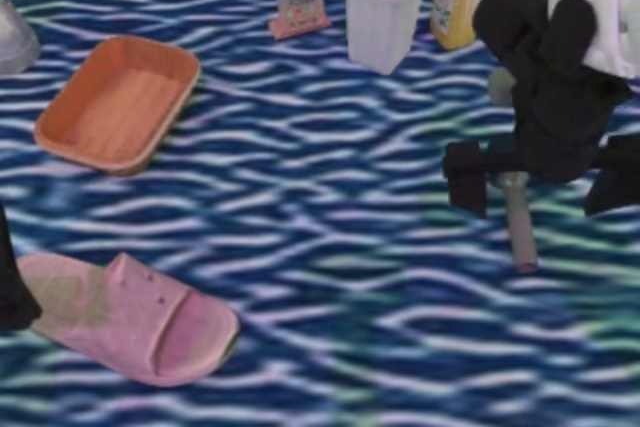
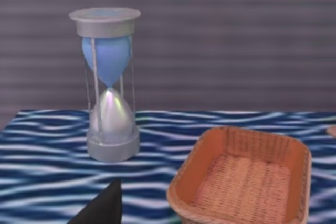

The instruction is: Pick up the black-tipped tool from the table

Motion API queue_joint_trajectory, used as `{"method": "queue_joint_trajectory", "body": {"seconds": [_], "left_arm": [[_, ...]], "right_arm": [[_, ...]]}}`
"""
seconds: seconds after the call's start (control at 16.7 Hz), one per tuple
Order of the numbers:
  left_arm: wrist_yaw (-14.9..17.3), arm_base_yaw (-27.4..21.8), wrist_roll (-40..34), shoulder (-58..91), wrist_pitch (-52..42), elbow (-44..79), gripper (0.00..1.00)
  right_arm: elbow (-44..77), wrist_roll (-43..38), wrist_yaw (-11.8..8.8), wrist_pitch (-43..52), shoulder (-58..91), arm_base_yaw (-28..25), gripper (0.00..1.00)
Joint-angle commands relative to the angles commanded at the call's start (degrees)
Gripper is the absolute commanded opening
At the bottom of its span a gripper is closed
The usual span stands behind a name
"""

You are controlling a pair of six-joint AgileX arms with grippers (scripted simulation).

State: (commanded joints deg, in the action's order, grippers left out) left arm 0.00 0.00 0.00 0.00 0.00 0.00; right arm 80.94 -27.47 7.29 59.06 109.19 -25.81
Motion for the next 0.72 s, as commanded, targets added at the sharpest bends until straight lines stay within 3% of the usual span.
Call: {"method": "queue_joint_trajectory", "body": {"seconds": [0.48,0.72], "left_arm": [[0.0,0.0,0.0,0.0,0.0,0.0,1.0],[0.0,0.0,0.0,0.0,0.0,0.0,1.0]], "right_arm": [[-0.12,0.03,0.01,-0.71,0.95,0.15,1.0],[-4.32,0.72,0.03,-9.48,5.08,0.8,1.0]]}}
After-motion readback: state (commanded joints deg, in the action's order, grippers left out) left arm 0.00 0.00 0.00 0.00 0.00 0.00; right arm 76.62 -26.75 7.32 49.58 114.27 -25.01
